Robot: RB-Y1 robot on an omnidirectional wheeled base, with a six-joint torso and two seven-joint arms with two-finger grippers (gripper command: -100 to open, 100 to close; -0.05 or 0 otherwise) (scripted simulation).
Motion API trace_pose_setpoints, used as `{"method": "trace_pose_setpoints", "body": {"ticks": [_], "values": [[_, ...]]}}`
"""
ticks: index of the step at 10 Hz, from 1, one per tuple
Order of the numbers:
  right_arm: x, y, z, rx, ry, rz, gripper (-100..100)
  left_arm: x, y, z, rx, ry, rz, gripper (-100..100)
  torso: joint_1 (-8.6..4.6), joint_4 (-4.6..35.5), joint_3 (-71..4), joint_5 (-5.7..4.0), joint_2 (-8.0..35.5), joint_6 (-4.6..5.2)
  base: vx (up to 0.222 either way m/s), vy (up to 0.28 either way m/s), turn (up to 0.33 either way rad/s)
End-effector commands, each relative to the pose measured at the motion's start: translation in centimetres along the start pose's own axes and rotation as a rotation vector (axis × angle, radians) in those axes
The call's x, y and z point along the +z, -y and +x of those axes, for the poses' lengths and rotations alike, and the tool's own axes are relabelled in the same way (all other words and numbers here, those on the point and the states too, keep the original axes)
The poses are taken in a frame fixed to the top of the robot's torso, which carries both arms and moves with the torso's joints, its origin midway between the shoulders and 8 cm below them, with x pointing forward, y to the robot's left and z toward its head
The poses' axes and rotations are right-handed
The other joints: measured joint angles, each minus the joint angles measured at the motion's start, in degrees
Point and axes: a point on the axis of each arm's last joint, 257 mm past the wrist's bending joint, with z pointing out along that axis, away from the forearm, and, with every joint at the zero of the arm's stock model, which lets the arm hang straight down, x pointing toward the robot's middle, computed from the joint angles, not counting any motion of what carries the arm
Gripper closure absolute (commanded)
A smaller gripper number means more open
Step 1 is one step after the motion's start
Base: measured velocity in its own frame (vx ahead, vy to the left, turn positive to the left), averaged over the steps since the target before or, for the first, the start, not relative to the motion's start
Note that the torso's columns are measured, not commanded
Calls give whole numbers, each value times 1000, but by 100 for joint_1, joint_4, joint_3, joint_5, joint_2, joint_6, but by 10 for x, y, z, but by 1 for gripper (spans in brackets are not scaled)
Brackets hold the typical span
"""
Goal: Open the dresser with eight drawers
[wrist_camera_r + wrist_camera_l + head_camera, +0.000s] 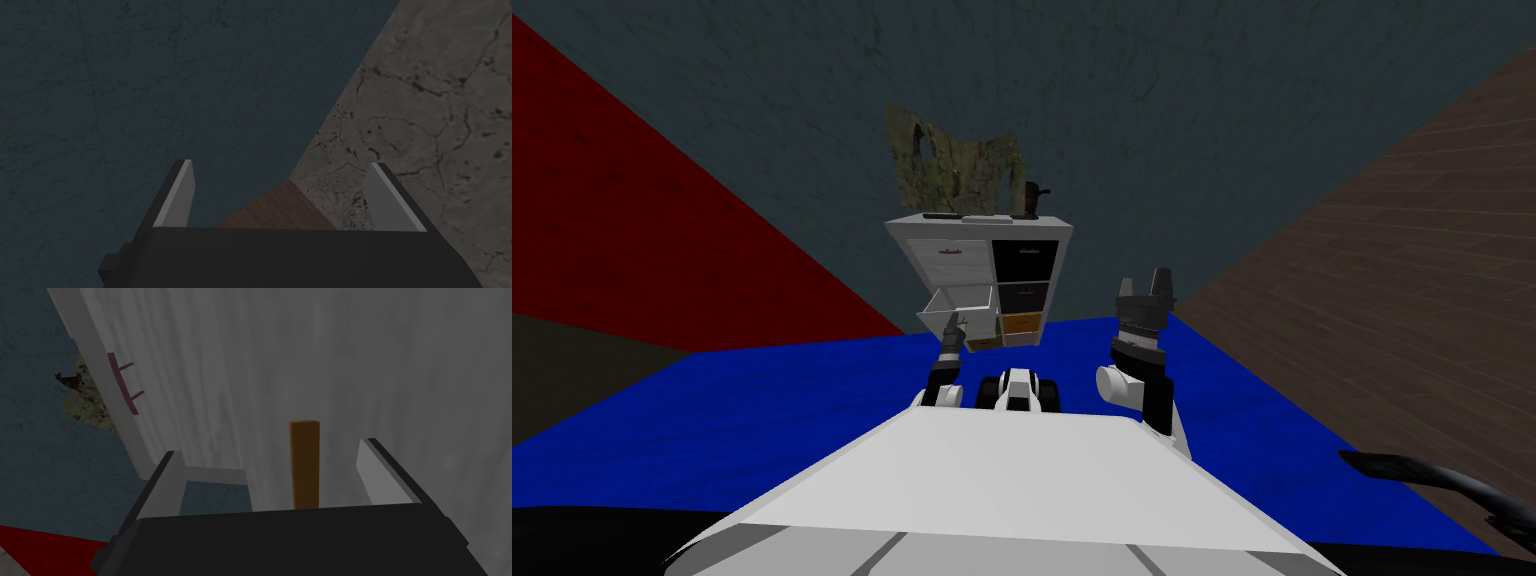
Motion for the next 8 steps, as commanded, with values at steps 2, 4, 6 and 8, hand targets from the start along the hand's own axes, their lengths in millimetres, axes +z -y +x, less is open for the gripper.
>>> {"method": "trace_pose_setpoints", "body": {"ticks": [2,4,6,8], "values": [[0,0,0,0,0,0,0,9,18,-3,2,2,-3,-100,-2,5,11,-1,16,0,-17,-9,-6],[0,0,0,0,0,0,0,13,29,-4,4,2,-3,-100,2,0,0,1,0,0,-22,-8,-9],[0,0,0,0,0,0,0,11,22,-3,3,2,-13,0,-4,7,1,-6,3,-2,-3,-1,-1],[0,0,0,0,0,0,0,10,21,-4,3,2,-16,0,-2,3,-1,-3,1,0,0,0,0]]}}
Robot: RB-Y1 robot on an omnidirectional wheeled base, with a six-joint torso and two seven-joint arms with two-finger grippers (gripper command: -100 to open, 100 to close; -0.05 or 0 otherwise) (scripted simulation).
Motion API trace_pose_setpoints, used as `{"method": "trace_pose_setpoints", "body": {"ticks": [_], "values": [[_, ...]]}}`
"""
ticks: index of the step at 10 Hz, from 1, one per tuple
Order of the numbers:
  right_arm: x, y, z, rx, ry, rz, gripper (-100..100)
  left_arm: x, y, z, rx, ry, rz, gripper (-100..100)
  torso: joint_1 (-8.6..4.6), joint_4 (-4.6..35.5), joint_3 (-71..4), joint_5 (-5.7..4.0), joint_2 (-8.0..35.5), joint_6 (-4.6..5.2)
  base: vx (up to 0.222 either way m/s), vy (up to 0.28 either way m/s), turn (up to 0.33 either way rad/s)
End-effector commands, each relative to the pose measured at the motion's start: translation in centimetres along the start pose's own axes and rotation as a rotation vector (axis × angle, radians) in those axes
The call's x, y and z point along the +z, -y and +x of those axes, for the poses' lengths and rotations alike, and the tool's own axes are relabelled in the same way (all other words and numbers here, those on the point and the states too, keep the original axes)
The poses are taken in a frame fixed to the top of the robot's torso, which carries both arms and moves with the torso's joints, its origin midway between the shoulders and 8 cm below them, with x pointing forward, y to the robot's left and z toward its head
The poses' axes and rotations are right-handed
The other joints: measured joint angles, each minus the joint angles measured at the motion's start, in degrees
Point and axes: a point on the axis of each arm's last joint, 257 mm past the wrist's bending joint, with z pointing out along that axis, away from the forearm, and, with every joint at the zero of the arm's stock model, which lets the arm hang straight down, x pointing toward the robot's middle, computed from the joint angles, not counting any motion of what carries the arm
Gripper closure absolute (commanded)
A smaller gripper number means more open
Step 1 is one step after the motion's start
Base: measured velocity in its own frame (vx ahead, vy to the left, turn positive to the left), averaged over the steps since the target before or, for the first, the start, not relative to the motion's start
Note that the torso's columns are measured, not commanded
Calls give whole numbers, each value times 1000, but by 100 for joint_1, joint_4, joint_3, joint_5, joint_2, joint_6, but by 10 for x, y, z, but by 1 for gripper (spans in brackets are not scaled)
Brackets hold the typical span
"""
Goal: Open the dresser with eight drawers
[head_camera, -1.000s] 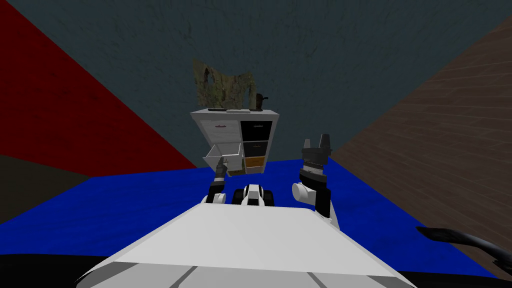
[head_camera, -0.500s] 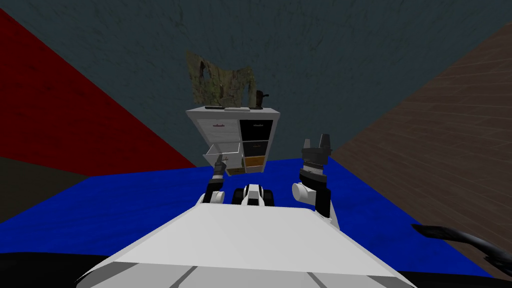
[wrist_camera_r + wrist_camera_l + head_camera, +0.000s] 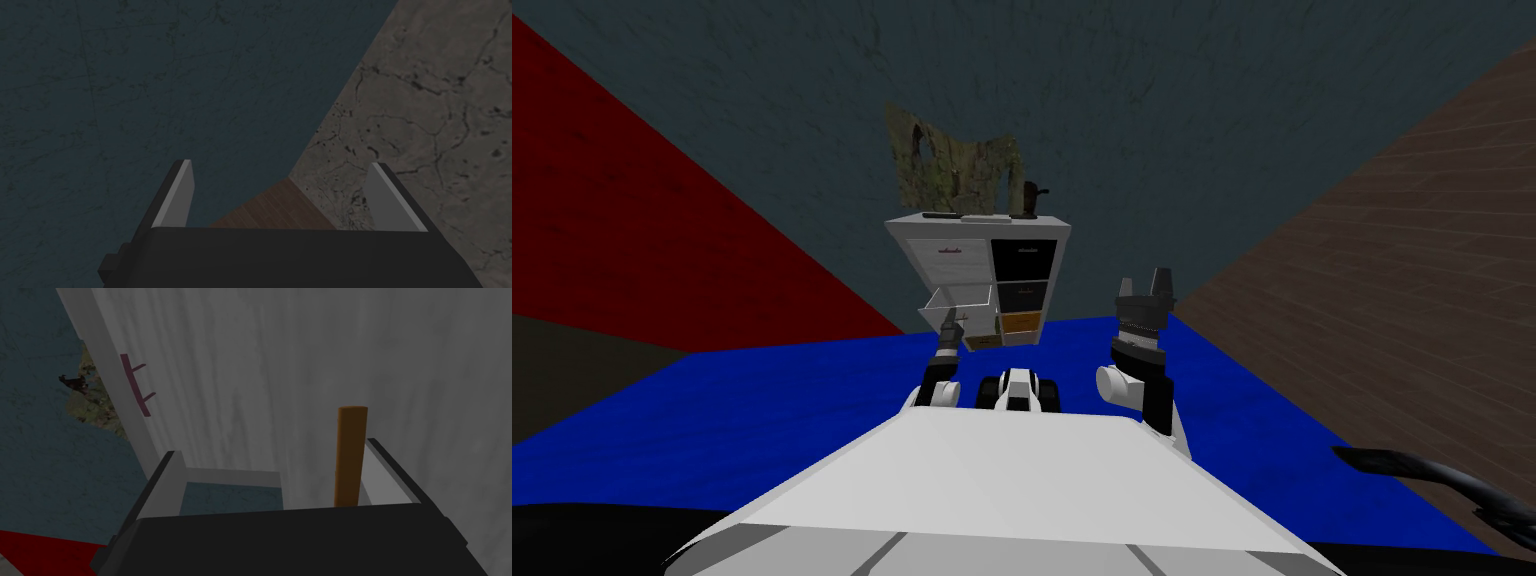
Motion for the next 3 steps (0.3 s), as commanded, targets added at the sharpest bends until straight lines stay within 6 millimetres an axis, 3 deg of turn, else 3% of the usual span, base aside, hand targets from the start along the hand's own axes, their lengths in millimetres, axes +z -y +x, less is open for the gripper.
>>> {"method": "trace_pose_setpoints", "body": {"ticks": [1,3], "values": [[0,0,0,0,0,0,0,0,0,0,0,0,-1,0,1,-1,0,1,-1,0,0,0,0],[0,0,0,0,0,0,0,0,-1,0,0,0,-1,0,2,-3,-1,2,-2,0,0,0,0]]}}
